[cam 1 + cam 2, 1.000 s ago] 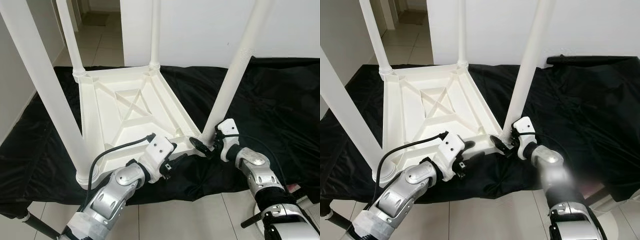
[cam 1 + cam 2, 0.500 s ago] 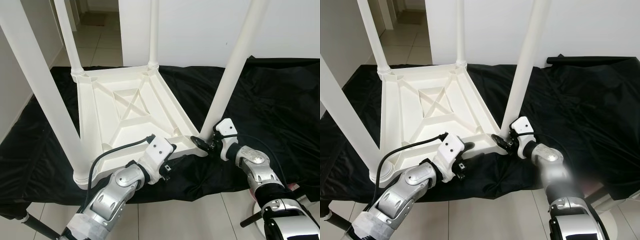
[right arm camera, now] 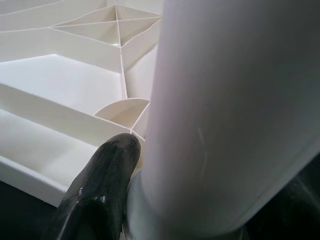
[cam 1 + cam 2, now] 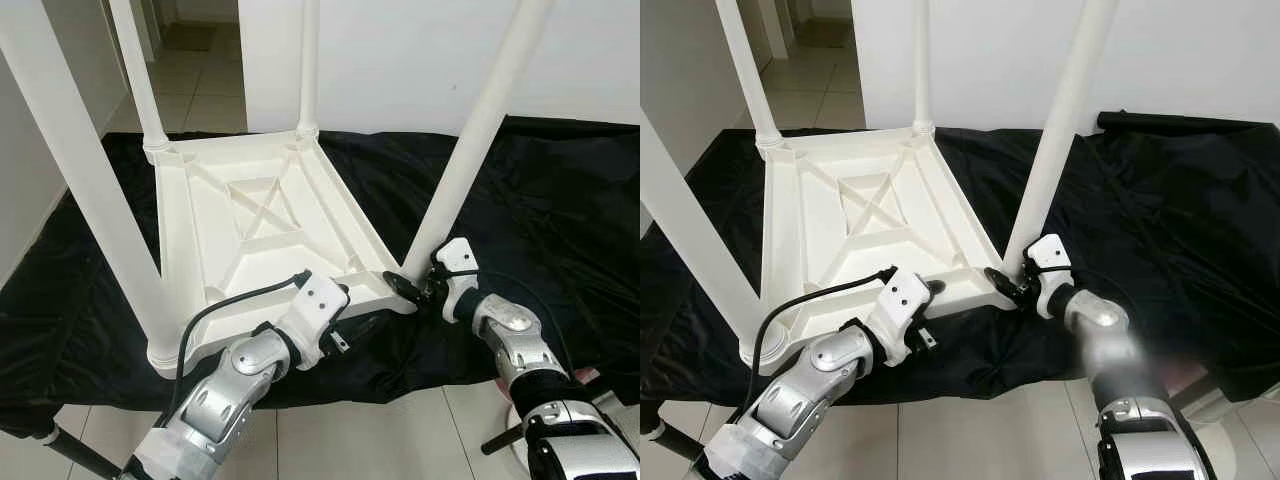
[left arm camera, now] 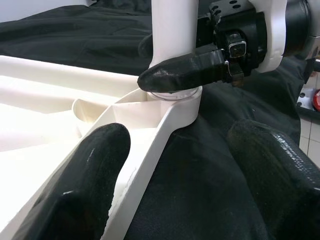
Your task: Building children table
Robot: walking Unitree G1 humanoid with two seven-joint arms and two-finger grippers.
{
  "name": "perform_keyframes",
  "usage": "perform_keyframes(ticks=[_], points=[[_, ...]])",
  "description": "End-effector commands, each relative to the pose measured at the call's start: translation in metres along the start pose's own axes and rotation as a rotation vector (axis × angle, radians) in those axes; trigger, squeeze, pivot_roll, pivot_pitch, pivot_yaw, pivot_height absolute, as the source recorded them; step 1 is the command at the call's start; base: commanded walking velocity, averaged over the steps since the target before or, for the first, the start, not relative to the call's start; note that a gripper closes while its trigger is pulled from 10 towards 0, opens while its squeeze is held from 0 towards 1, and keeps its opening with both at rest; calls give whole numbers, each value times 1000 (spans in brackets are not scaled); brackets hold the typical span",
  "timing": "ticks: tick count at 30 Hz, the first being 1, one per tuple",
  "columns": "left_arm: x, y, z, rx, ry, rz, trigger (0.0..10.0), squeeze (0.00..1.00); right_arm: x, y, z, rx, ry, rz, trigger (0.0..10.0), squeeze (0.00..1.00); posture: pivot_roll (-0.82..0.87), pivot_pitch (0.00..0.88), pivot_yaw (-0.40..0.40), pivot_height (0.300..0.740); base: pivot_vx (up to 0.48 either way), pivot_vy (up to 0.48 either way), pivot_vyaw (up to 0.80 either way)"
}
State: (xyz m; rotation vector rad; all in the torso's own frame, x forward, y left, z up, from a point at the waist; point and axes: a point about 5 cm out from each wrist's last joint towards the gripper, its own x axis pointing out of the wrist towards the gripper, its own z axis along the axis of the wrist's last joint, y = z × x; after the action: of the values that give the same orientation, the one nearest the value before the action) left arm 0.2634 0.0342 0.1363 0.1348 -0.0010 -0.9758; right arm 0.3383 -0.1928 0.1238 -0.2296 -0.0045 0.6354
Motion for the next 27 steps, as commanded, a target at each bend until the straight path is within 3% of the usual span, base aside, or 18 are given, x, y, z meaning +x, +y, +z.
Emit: perform_keyframes(ticks=[1,9,16,18,20,24,27], points=[[2,-4,0,16,6,-70,10000,0,0,4,-3,42,-7,-43,10000,0,19,13,-10,740,0,0,0],[1,-5,-1,14,6,-67,10000,0,0,15,-5,27,26,-150,10000,0,13,15,-11,740,0,0,0],[1,-2,-1,14,7,-56,10000,0,1,31,-6,117,18,-249,10000,0,4,11,-5,740,0,0,0],[1,2,1,17,2,-48,10000,0,7,45,-1,185,6,-371,10000,0,2,7,-2,740,0,0,0],[2,3,1,18,1,-47,10000,0,7,48,0,200,9,-404,10000,0,2,7,-2,740,0,0,0],[2,3,1,21,2,-56,10000,0,8,60,-10,290,86,-658,10000,0,-2,2,5,740,0,0,0],[3,3,2,20,1,-58,10000,0,9,68,-11,351,106,-722,10000,0,0,2,6,740,0,0,0]])
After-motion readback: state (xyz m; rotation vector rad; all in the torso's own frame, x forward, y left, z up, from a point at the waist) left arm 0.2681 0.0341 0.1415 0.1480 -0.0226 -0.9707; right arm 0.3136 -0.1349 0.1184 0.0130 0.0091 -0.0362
